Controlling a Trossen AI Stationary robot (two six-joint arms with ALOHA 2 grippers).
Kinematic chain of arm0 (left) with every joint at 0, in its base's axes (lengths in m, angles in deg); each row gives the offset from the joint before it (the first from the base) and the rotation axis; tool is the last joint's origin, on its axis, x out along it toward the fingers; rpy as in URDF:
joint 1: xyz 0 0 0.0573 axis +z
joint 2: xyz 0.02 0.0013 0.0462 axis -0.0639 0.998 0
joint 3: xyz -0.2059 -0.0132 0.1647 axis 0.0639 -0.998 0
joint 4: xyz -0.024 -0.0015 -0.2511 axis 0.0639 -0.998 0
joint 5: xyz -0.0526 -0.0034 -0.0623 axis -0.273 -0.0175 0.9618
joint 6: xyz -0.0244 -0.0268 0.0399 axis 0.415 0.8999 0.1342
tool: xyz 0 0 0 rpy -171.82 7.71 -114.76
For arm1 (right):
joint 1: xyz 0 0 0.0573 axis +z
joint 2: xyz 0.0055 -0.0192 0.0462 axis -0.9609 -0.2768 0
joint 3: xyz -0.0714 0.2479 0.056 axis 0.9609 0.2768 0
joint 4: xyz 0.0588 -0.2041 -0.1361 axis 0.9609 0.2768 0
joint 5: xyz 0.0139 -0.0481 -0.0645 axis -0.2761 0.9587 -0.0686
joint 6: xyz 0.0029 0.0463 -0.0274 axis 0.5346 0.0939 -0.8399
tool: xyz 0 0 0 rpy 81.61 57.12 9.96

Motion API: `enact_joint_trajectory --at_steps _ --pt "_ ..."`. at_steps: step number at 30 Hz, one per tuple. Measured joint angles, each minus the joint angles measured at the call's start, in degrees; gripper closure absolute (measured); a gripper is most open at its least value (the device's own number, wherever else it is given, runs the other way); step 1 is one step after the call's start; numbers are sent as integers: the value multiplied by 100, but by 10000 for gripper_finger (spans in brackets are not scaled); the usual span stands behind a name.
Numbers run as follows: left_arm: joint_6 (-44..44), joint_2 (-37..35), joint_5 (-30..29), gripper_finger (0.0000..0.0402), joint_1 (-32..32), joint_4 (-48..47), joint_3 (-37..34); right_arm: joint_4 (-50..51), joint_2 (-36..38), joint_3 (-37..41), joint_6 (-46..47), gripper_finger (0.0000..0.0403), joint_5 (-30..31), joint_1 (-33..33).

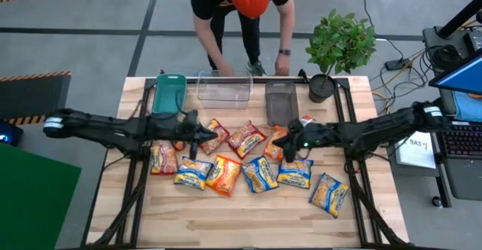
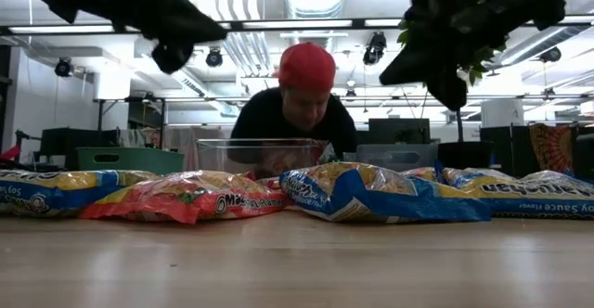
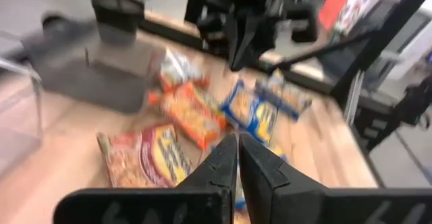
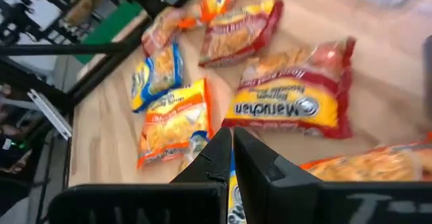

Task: Sort Maruchan noodles
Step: Put the red noodle pack into the black bin

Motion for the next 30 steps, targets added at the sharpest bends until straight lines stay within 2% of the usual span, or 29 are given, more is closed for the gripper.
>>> enact_joint_trajectory --at_steps 6,13,22,30 --pt "75 886 -3 402 -183 52 254 856 -777 -491 188 394 -4 80" --pt "-192 1857 -57 402 -505 323 574 988 -1698 -1015 -113 394 95 48" --pt "-763 2977 -1423 402 -897 333 1015 1088 -2480 -1623 -494 394 63 -54" --pt "-1033 3912 -1902 402 -884 331 1314 1373 -2899 -2192 -1030 394 80 -258"
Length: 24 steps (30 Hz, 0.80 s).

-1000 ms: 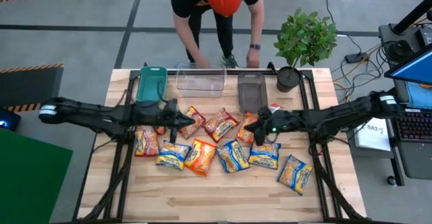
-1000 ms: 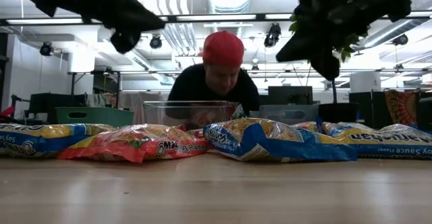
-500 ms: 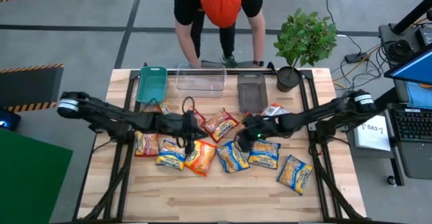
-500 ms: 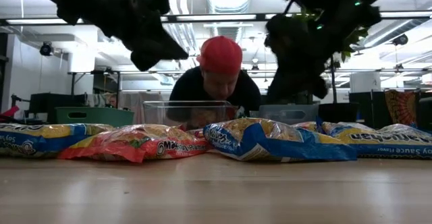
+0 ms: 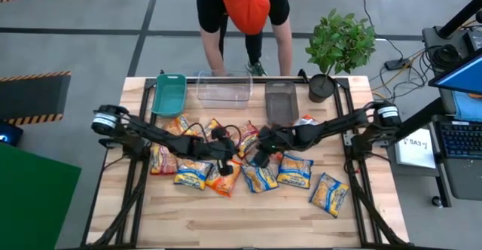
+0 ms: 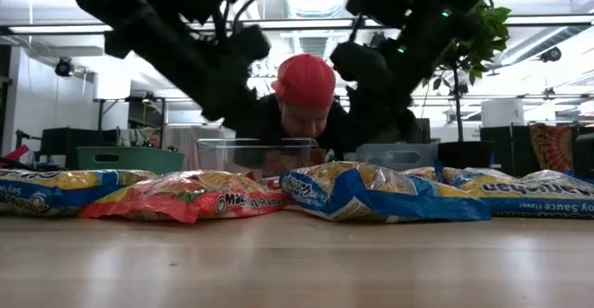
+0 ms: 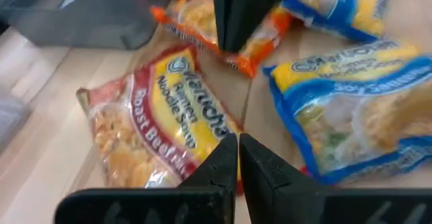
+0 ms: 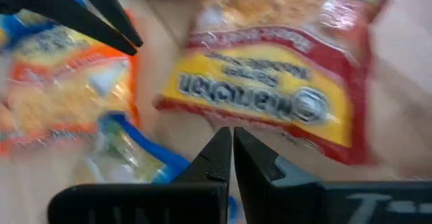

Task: Sort Maruchan noodles
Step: Put the red noodle pack into the black bin

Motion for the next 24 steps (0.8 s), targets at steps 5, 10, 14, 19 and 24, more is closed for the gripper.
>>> enact_joint_trajectory --at_steps 5,10,14,19,24 --pt "-91 395 -98 402 19 48 53 60 -69 -338 -326 394 135 -120" --pt "-122 702 -165 402 25 313 76 247 -68 -455 -676 394 204 -197" --pt "-136 749 -125 402 31 421 -43 -105 16 -286 -1032 394 224 -197" --pt "-243 529 -1 402 35 793 -385 -457 205 112 -1484 394 228 -195" --pt "-241 106 -4 402 61 1083 -805 -862 347 335 -1620 394 254 -195"
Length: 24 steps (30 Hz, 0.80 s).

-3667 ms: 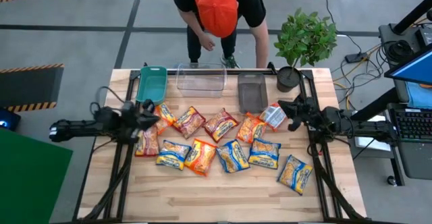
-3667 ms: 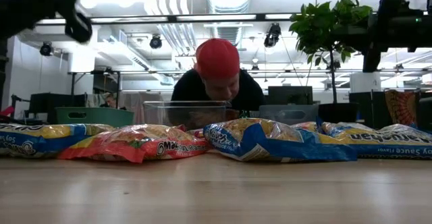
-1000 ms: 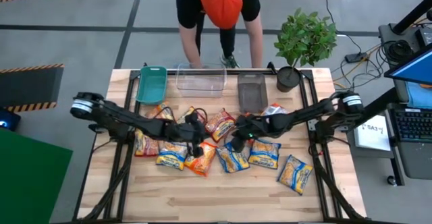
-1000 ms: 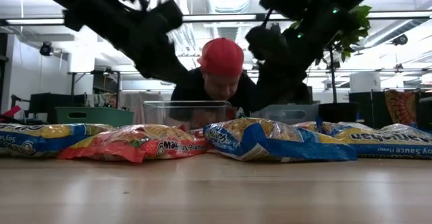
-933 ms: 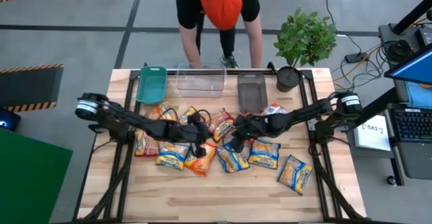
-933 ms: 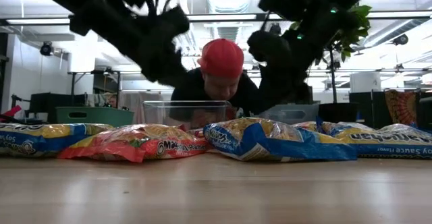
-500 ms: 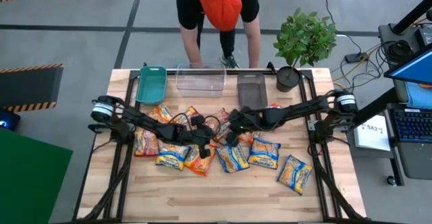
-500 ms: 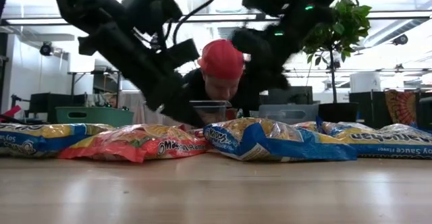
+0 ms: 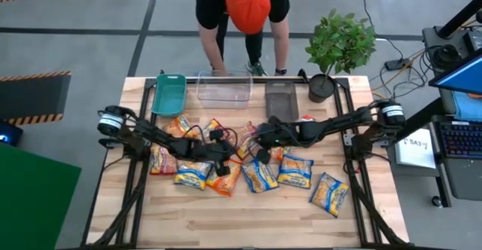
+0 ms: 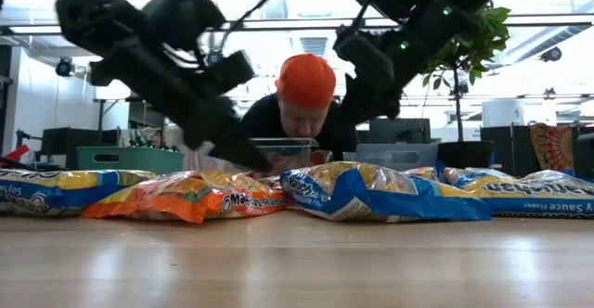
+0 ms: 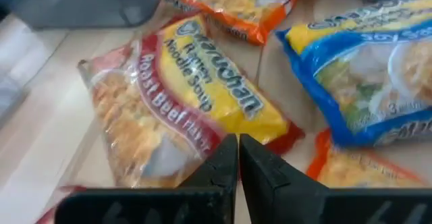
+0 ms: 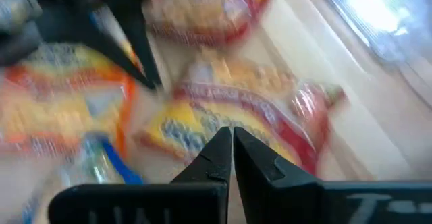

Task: Sort Maruchan noodles
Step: Put the red noodle pack into the black bin

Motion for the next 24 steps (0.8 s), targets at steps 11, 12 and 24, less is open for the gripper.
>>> enact_joint_trajectory --at_steps 11,12,24 --pt "-144 -425 258 402 25 680 -332 -373 300 493 289 394 -37 -94" --pt "-151 -501 283 402 22 629 -391 -349 316 524 274 394 6 -79" --pt "-176 -338 472 402 59 687 -326 -880 546 935 276 394 -12 -98"
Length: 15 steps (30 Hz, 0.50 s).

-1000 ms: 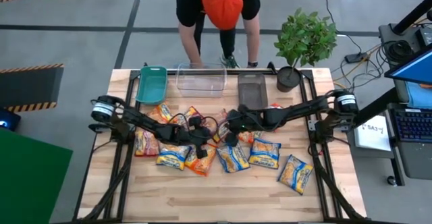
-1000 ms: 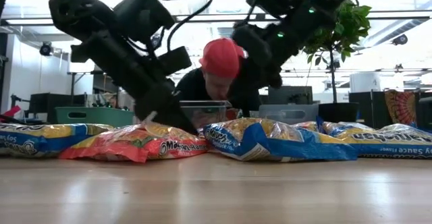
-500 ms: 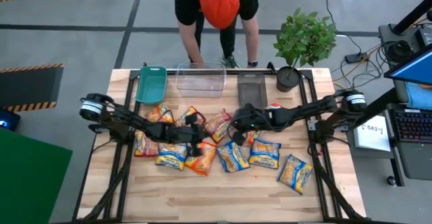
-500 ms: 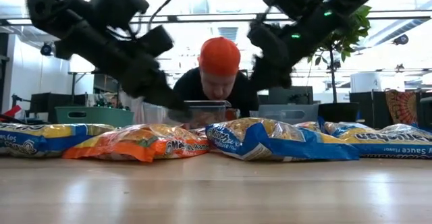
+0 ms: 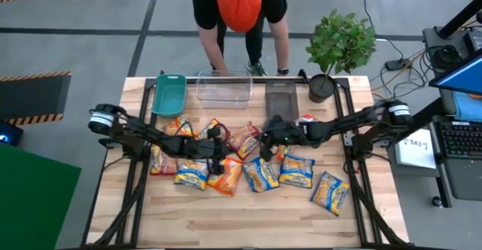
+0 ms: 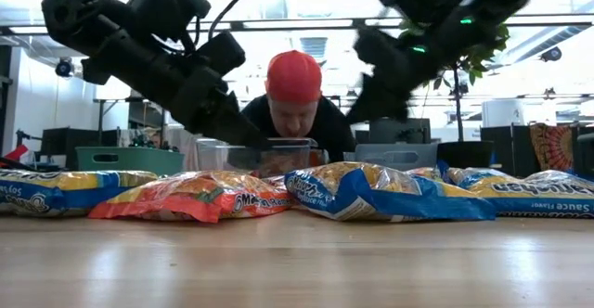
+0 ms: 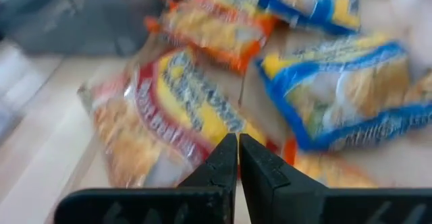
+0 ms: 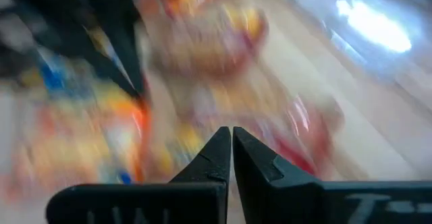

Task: Sort Maruchan noodles
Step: Put the red noodle pack into the black bin

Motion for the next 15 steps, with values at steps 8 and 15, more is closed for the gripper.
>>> enact_joint_trajectory --at_steps 8,15 --pt "5 -46 8 402 16 -5 3 -310 135 246 82 394 -21 -51" --pt "6 -75 9 402 23 -58 -33 -566 130 154 47 394 -22 -55"
